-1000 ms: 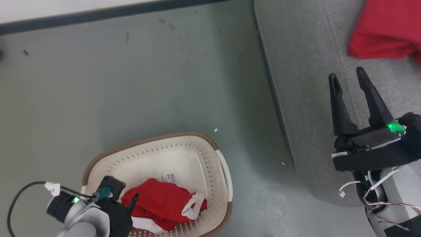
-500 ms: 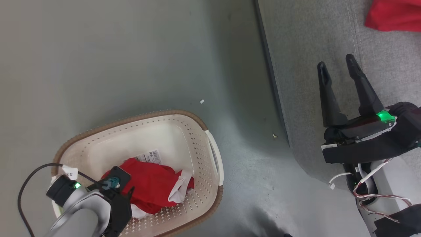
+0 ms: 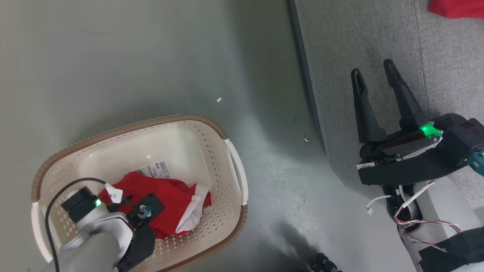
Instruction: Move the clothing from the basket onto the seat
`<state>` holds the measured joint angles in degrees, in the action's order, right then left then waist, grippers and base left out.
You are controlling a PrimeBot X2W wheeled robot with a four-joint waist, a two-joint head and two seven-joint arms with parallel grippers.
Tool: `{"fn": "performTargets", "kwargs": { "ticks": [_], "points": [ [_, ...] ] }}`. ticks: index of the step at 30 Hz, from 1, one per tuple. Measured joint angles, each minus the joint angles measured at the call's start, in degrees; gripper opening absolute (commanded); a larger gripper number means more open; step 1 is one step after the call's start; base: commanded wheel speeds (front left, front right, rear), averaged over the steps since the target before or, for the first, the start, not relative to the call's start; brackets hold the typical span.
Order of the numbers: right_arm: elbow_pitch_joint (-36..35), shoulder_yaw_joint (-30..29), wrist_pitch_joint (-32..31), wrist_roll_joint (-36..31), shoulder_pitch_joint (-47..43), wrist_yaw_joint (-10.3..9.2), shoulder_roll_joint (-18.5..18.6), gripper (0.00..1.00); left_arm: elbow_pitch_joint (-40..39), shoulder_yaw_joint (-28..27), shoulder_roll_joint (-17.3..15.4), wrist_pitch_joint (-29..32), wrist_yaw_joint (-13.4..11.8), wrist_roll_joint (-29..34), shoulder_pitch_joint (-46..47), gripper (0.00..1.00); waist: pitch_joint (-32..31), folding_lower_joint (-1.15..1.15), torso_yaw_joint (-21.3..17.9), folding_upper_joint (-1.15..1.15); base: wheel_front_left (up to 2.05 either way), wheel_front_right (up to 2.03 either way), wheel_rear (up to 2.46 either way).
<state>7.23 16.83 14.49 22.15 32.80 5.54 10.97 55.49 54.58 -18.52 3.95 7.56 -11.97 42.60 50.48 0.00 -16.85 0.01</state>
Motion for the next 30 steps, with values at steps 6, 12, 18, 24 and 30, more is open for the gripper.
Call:
{"fn": "performTargets", "kwargs": {
  "ticks": [6,12,18,24,30],
  "points": [
    [-0.57,0.21,0.47,-0.54,1.01,-0.02,-0.52,1.0,2.79,3.15,0.66,1.02,0.0,2.54,2.28,1.0,2.39,0.0,-1.02,-0.01,0.0,0.0,0.0],
    [-0.6,0.32,0.81,-0.99,2.2,-0.08,-1.05,1.0,6.17,4.48,1.3,1.55,0.0,3.02,3.02,1.0,4.49,0.0,-2.16,-0.02,0.0,0.0,0.0],
    [0.21,0.38,0.82,-0.99,3.03,-0.08,-1.58,1.0,8.45,5.32,2.53,1.54,0.0,3.02,3.31,1.0,5.12,0.0,-2.86,-0.02,0.0,0.0,0.0],
    [0.83,0.33,1.03,-1.0,3.26,-0.08,-1.8,1.0,9.38,5.28,2.88,-0.33,0.0,2.58,4.15,0.0,5.03,-0.01,-2.86,-0.02,0.0,0.0,0.0],
    [2.32,-0.03,1.03,-1.0,3.46,0.0,-2.09,1.0,10.21,4.98,4.83,-3.03,0.0,1.41,4.19,0.0,4.05,0.0,-2.52,-0.01,0.0,0.0,0.0]
  ]
}}
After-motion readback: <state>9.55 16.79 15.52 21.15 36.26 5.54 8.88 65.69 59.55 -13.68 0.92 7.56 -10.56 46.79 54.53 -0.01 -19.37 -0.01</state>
